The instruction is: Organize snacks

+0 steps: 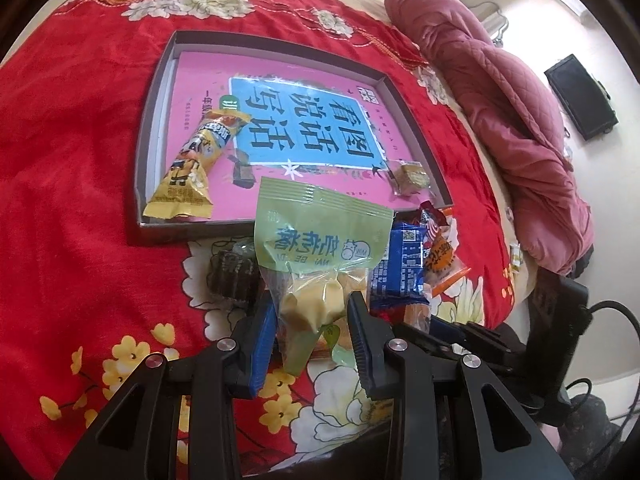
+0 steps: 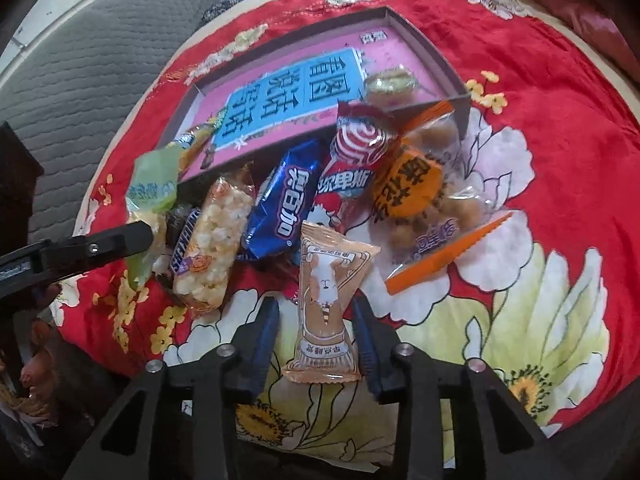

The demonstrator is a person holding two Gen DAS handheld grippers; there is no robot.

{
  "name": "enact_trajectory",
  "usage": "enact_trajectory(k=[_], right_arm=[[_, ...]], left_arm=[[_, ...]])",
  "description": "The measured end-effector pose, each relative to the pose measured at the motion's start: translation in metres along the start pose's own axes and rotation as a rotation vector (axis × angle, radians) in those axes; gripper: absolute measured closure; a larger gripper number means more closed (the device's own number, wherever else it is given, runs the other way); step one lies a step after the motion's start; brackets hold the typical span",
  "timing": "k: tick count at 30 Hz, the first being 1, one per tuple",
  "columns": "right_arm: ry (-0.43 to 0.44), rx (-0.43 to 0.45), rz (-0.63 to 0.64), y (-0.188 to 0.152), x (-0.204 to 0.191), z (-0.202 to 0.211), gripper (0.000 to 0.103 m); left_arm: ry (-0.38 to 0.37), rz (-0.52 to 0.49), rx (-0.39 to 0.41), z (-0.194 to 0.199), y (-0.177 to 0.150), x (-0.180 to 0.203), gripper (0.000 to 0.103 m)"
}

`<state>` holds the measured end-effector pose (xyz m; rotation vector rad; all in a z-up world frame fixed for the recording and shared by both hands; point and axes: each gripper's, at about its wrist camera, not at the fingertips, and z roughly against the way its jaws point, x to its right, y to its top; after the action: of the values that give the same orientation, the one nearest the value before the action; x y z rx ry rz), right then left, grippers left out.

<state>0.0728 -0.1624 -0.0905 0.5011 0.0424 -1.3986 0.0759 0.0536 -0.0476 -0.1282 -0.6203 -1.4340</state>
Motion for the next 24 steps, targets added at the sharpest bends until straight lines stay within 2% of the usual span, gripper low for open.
enact_trajectory(k=[4, 5, 6, 13, 24], right_arm=[[0.019, 0.016, 0.013, 0.001, 0.001, -0.003, 0.067], [0.028, 0.02, 0.007, 0.001, 0.003, -0.002, 0.071], [0.037, 0.023, 0.0, 0.0, 0.006, -0.001, 0.079], [0.075, 0.062, 0.001, -0.001, 0.007, 0.016, 0.081], [0.039, 0.19, 0.028, 0.017, 0.007, 0.053, 0.081]], left_arm=[[-0.005, -0.004, 0.003, -0.001, 0.001, 0.002, 0.067], [-0.006, -0.004, 0.005, -0.001, 0.001, 0.002, 0.067], [-0.008, -0.004, 0.006, -0.001, 0.001, 0.002, 0.067], [-0.028, -0.005, 0.033, 0.004, 0.003, 0.003, 0.067], [-0.027, -0.007, 0.079, 0.01, 0.008, 0.003, 0.067]])
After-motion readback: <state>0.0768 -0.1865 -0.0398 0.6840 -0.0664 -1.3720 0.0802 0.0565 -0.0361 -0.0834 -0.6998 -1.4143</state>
